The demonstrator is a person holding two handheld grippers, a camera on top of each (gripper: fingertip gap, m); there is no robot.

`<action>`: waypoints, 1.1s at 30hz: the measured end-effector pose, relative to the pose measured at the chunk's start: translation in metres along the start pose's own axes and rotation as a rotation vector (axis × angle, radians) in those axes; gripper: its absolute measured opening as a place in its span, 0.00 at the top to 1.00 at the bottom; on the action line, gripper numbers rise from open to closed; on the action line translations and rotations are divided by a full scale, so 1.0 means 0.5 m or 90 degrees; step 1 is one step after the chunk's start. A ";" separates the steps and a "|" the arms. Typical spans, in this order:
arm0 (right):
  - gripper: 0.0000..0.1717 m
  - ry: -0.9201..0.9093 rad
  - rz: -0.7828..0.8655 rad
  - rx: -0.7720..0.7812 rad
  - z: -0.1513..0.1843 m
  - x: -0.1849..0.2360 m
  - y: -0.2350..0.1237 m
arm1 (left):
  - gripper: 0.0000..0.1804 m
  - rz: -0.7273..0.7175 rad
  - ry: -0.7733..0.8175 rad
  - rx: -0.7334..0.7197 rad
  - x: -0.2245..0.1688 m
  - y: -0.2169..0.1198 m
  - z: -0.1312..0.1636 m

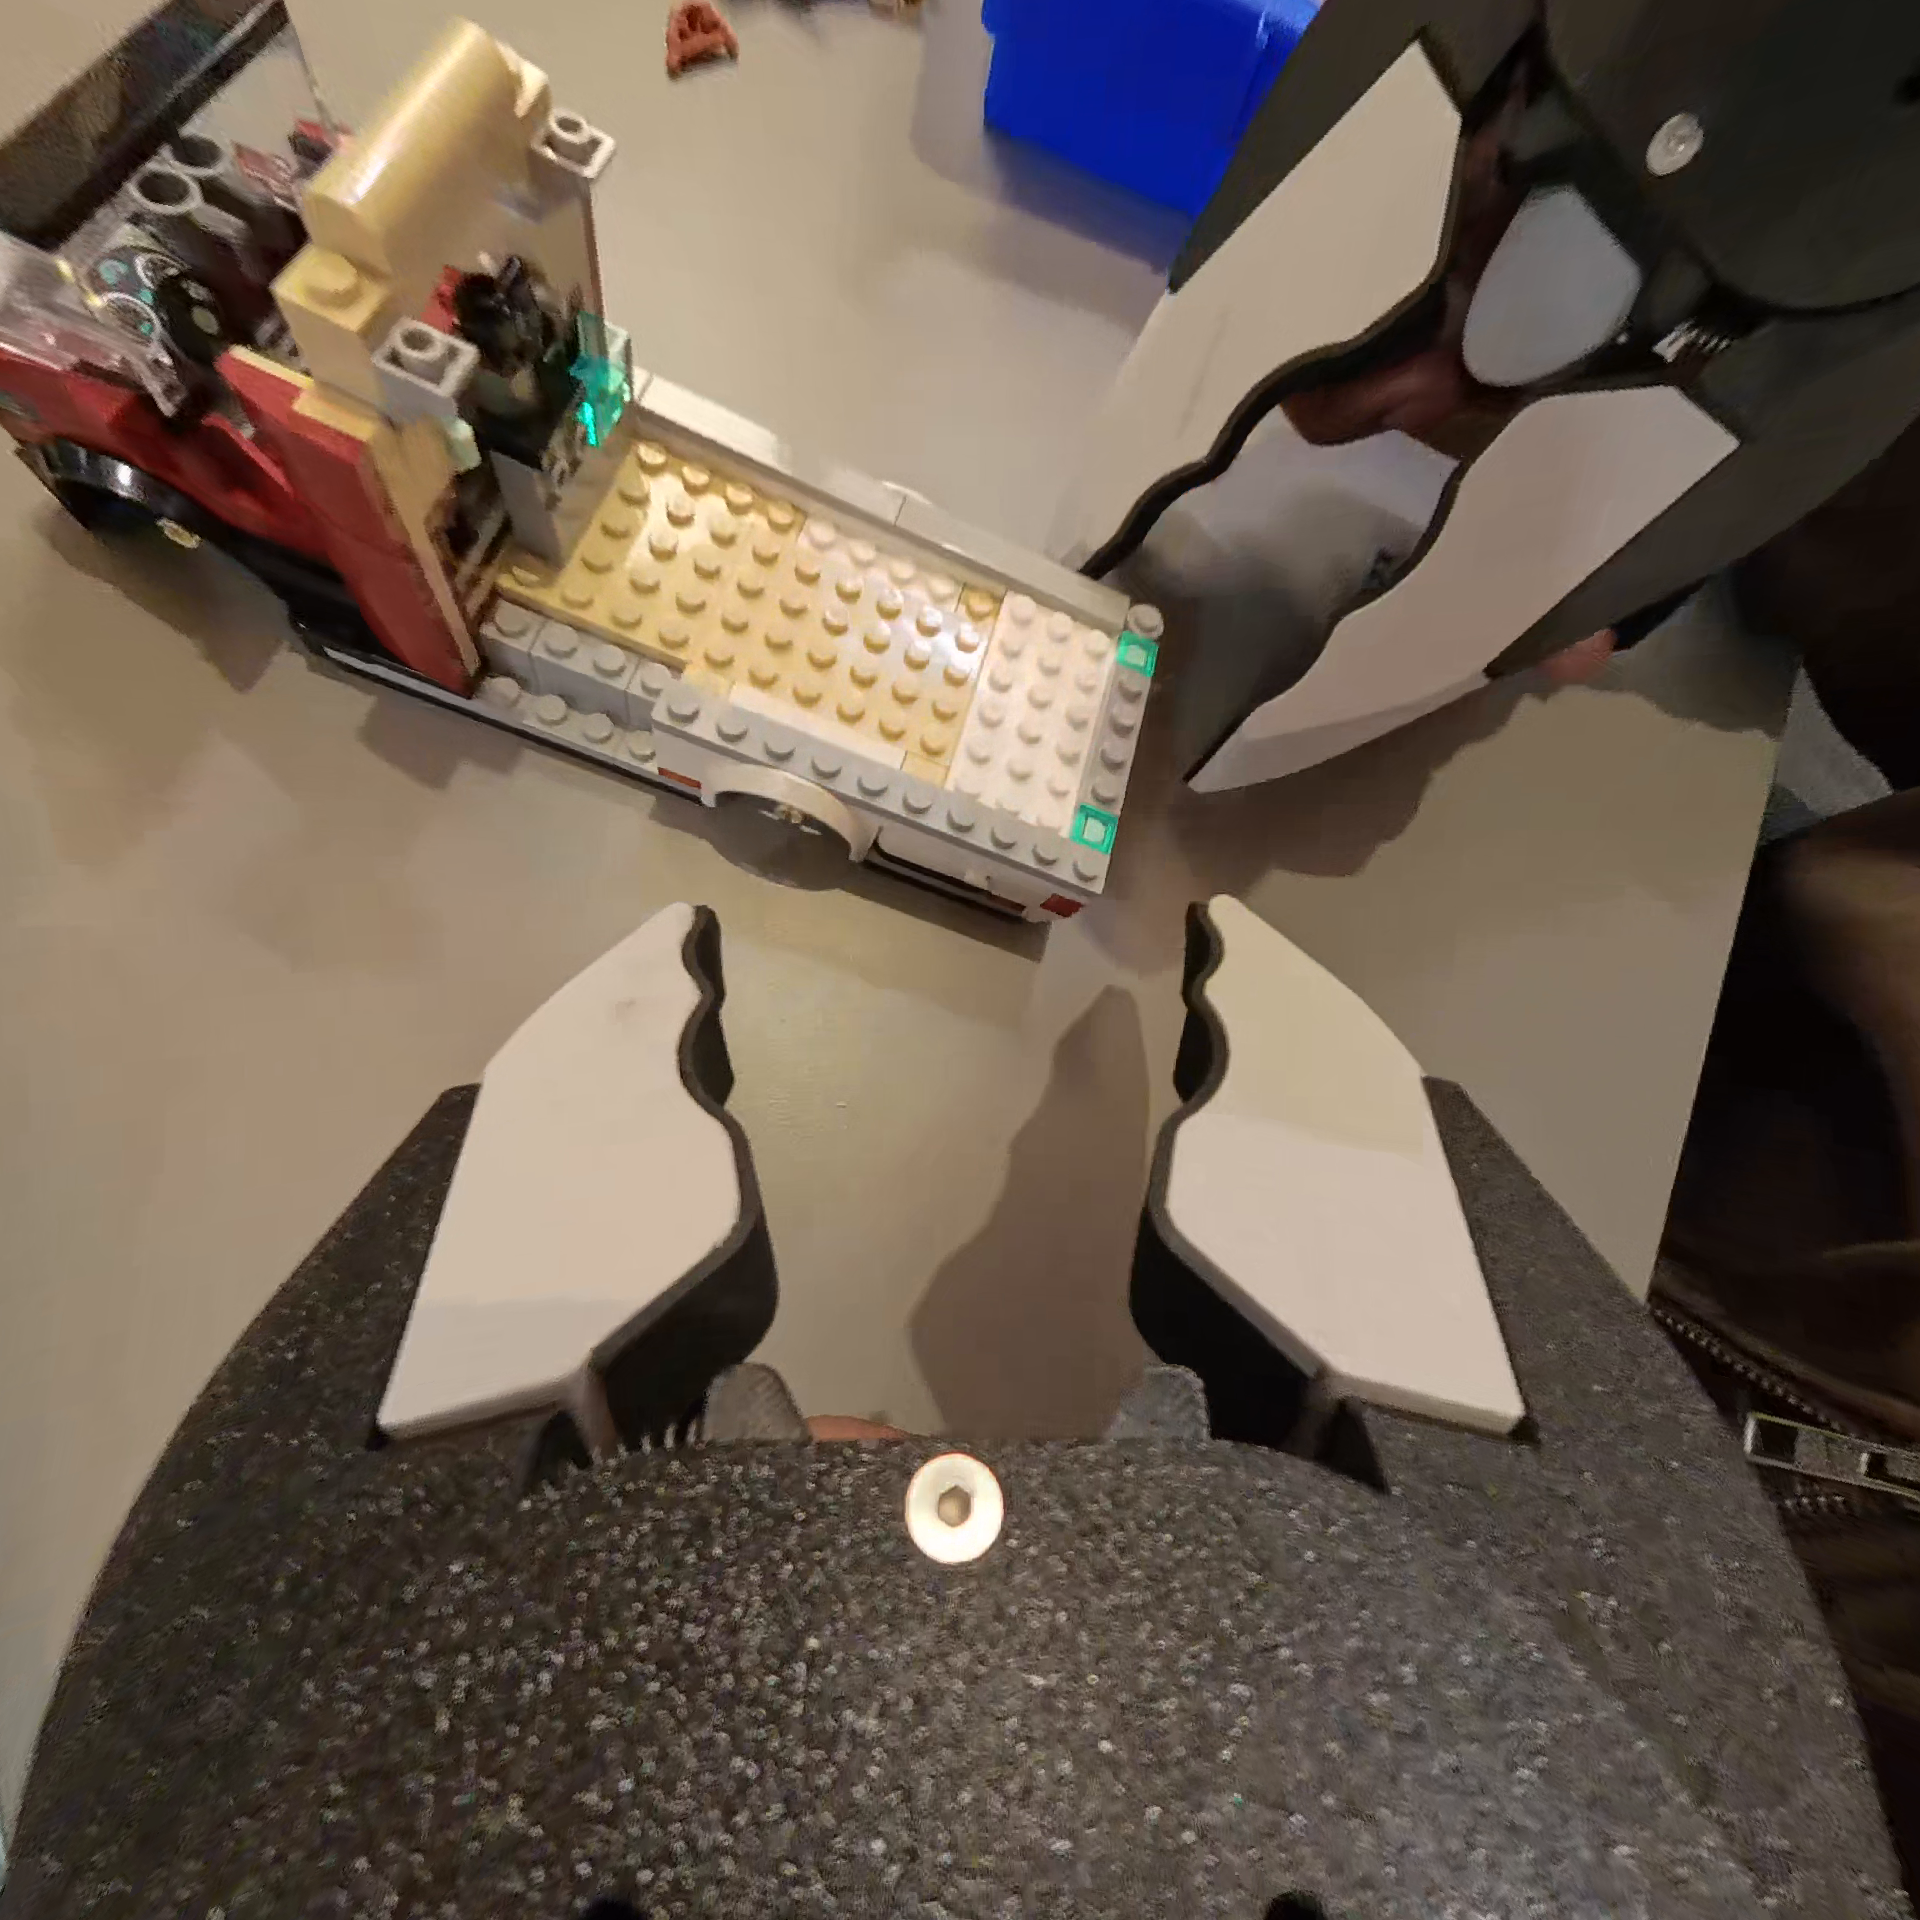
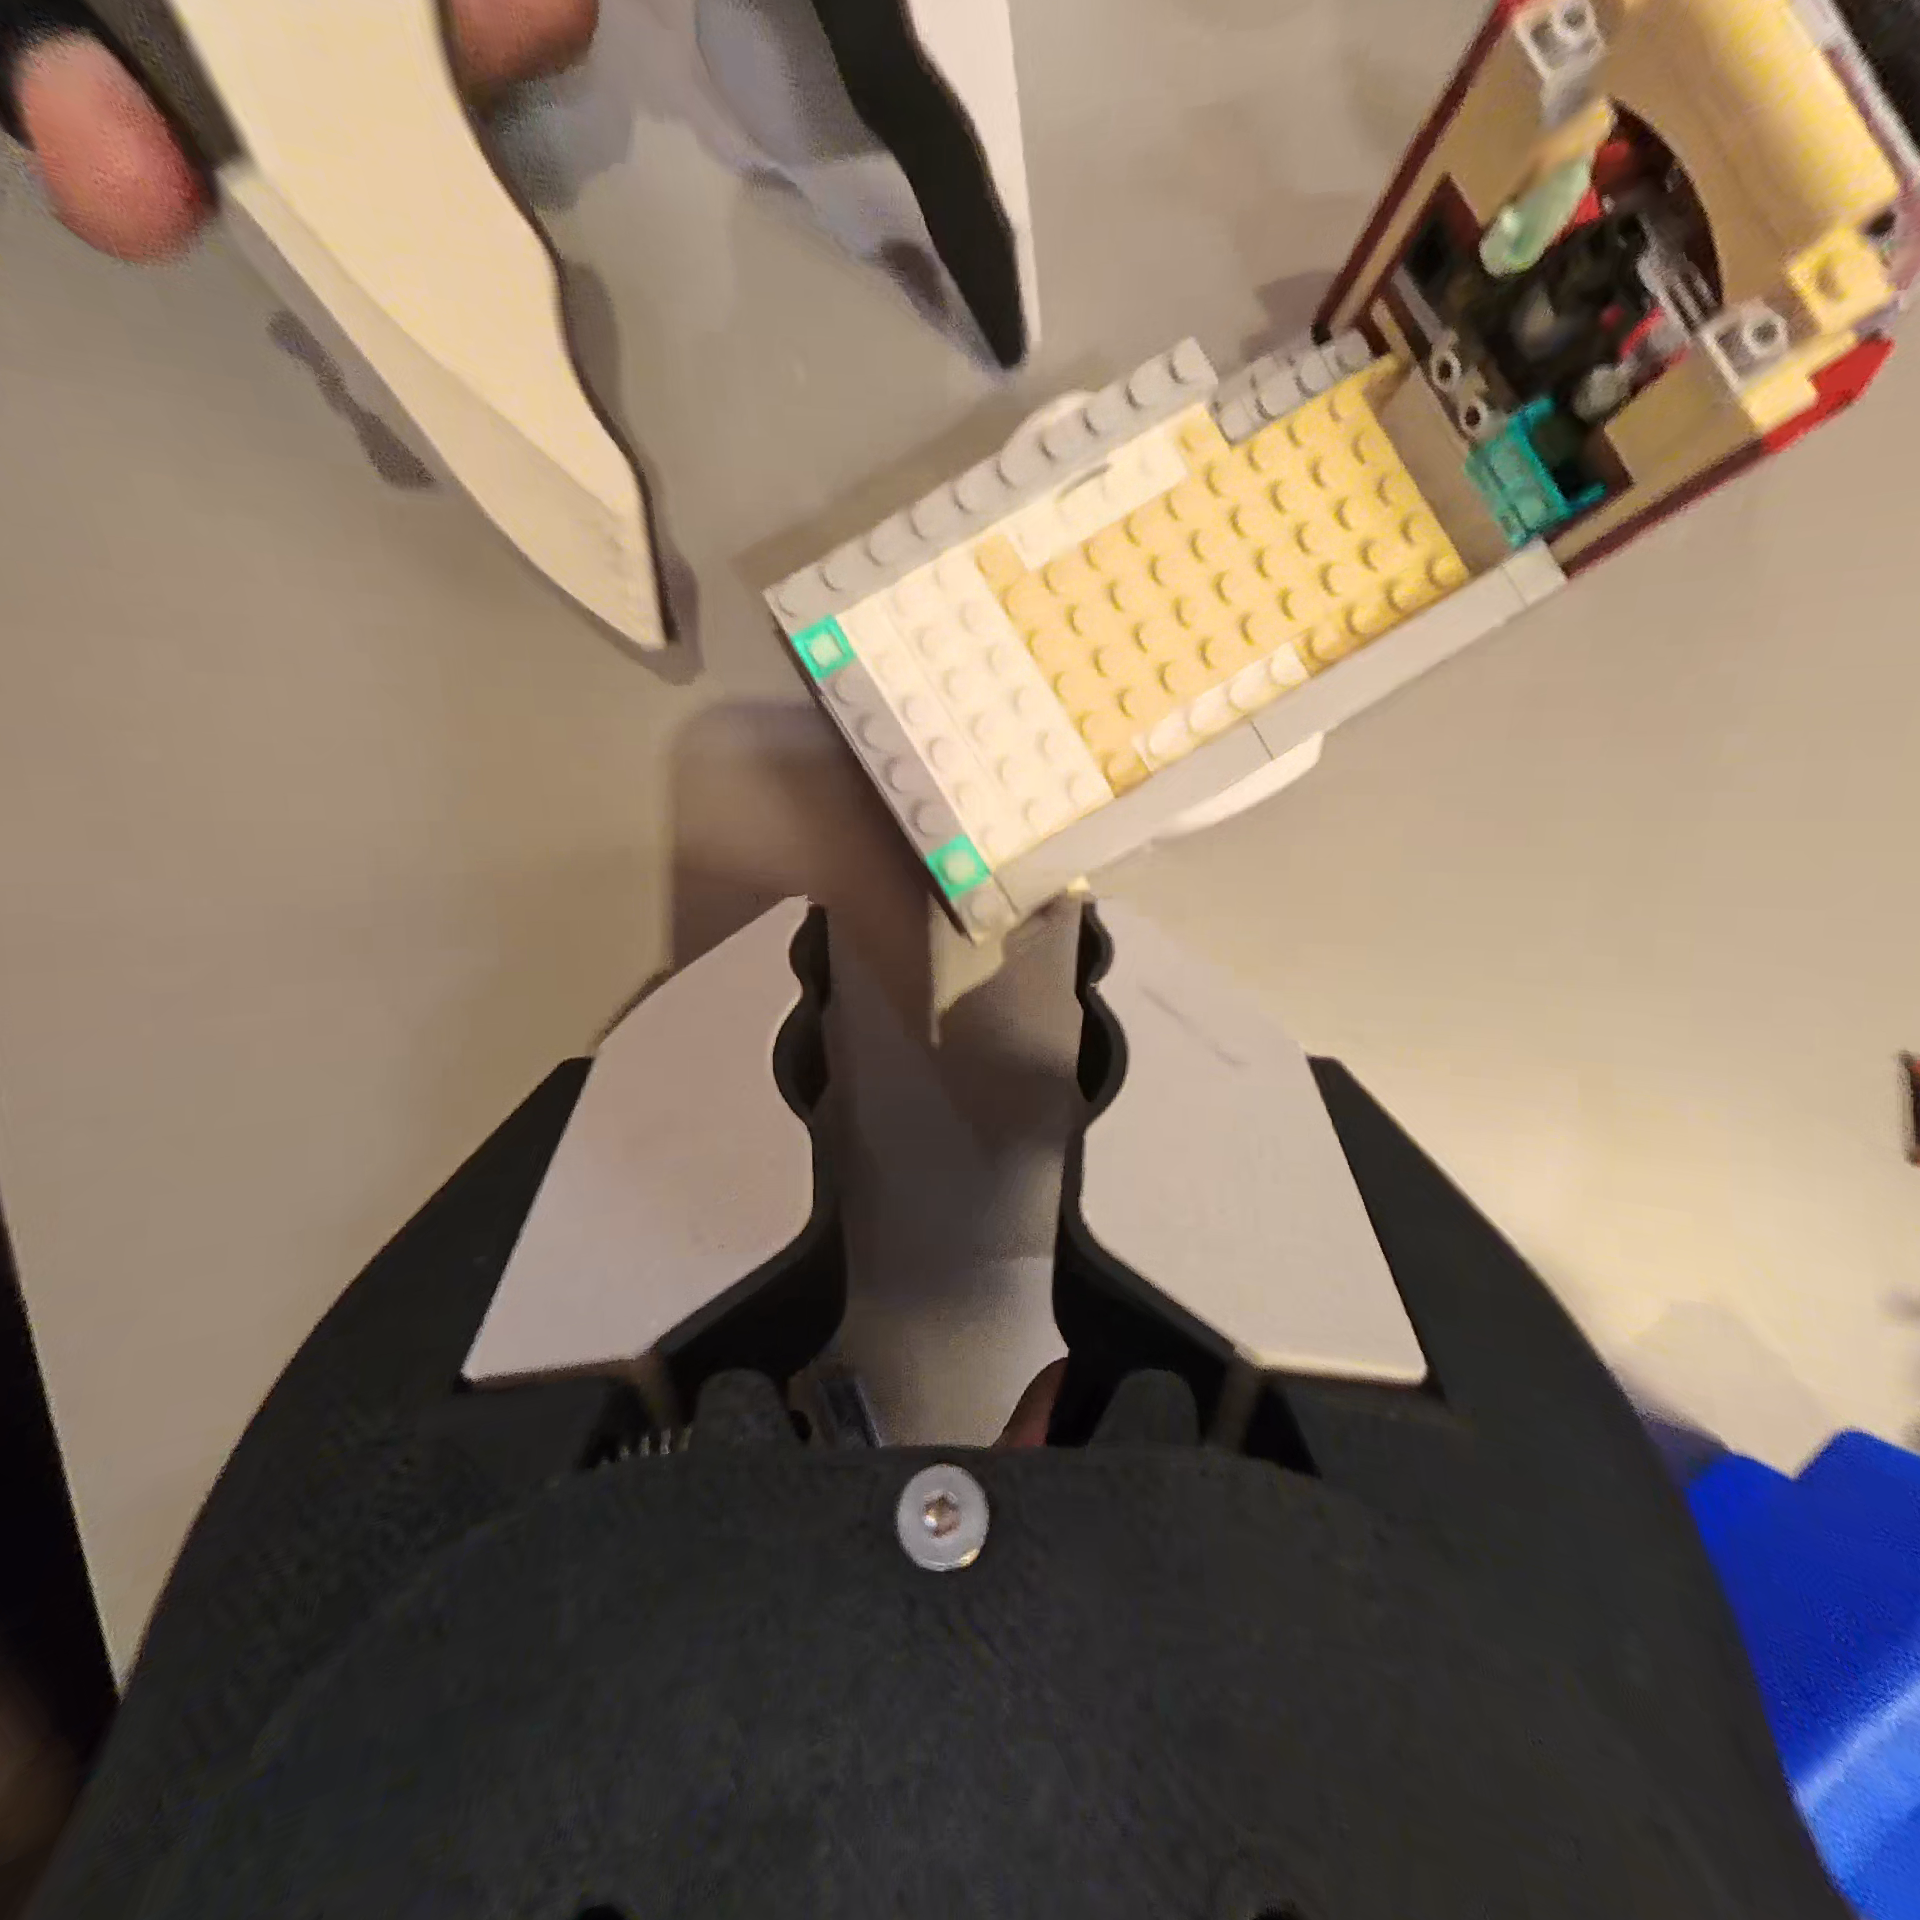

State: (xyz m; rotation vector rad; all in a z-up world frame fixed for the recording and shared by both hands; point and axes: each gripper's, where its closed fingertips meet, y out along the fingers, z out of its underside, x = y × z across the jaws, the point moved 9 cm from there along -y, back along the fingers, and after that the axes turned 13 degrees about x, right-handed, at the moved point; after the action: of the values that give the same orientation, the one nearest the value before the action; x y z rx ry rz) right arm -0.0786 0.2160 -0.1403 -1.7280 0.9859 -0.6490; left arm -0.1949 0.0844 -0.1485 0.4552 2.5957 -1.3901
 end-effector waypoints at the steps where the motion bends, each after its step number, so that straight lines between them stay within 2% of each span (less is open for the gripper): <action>1: 0.74 -0.002 -0.004 -0.010 -0.005 0.003 0.002 | 0.53 -0.005 0.004 0.007 -0.002 0.002 0.001; 7: 0.77 -0.058 -0.040 -0.059 -0.033 0.042 0.015 | 0.57 -0.001 0.001 0.010 0.002 -0.004 0.009; 10: 0.77 -0.075 -0.005 -0.045 -0.034 0.043 0.011 | 0.57 0.009 -0.011 0.003 0.006 -0.015 0.019; 13: 0.77 -0.075 0.041 -0.076 -0.041 0.032 -0.013 | 0.57 0.009 -0.025 -0.007 0.010 -0.026 0.032; 16: 0.77 -0.151 0.101 -0.118 -0.059 0.037 -0.029 | 0.57 0.020 -0.041 -0.024 0.010 -0.037 0.043; 21: 0.72 -0.236 0.138 -0.056 -0.095 0.051 -0.005 | 0.57 0.039 -0.067 -0.051 0.008 -0.050 0.057; 25: 0.72 -0.248 0.129 -0.005 -0.113 0.046 0.021 | 0.54 0.040 -0.087 -0.078 0.009 -0.064 0.066; 31: 0.74 -0.230 0.152 0.031 -0.130 0.032 0.036 | 0.54 0.075 -0.126 -0.098 0.015 -0.074 0.077; 33: 0.79 -0.215 0.145 0.021 -0.133 0.031 0.031 | 0.54 0.093 -0.148 -0.105 0.020 -0.075 0.079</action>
State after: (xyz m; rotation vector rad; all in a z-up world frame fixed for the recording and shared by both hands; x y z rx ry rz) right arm -0.1282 0.1670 -0.1315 -1.6003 0.9078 -0.2167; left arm -0.2170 0.0337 -0.1440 0.4225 2.4116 -1.1007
